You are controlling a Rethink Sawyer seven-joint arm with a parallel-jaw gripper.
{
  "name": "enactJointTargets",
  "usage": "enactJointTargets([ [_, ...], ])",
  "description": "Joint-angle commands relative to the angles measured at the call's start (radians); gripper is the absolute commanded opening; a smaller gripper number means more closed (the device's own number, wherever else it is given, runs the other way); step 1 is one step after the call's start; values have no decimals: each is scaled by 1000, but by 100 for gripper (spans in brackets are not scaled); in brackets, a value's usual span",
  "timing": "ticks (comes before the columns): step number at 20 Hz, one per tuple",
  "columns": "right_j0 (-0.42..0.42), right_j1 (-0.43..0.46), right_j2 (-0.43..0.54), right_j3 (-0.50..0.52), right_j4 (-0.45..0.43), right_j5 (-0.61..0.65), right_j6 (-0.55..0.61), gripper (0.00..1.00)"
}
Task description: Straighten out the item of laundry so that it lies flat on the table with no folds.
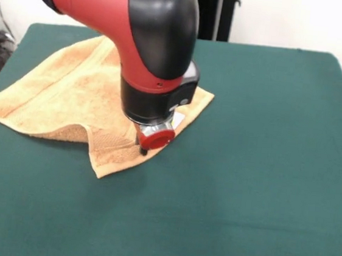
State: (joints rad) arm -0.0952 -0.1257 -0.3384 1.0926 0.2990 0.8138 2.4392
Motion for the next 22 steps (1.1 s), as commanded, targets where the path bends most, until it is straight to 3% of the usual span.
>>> enactJointTargets([
  [1,81,46,37,-60,110,114,405,0],
  [22,150,167,-62,-287,185,269,639,0],
])
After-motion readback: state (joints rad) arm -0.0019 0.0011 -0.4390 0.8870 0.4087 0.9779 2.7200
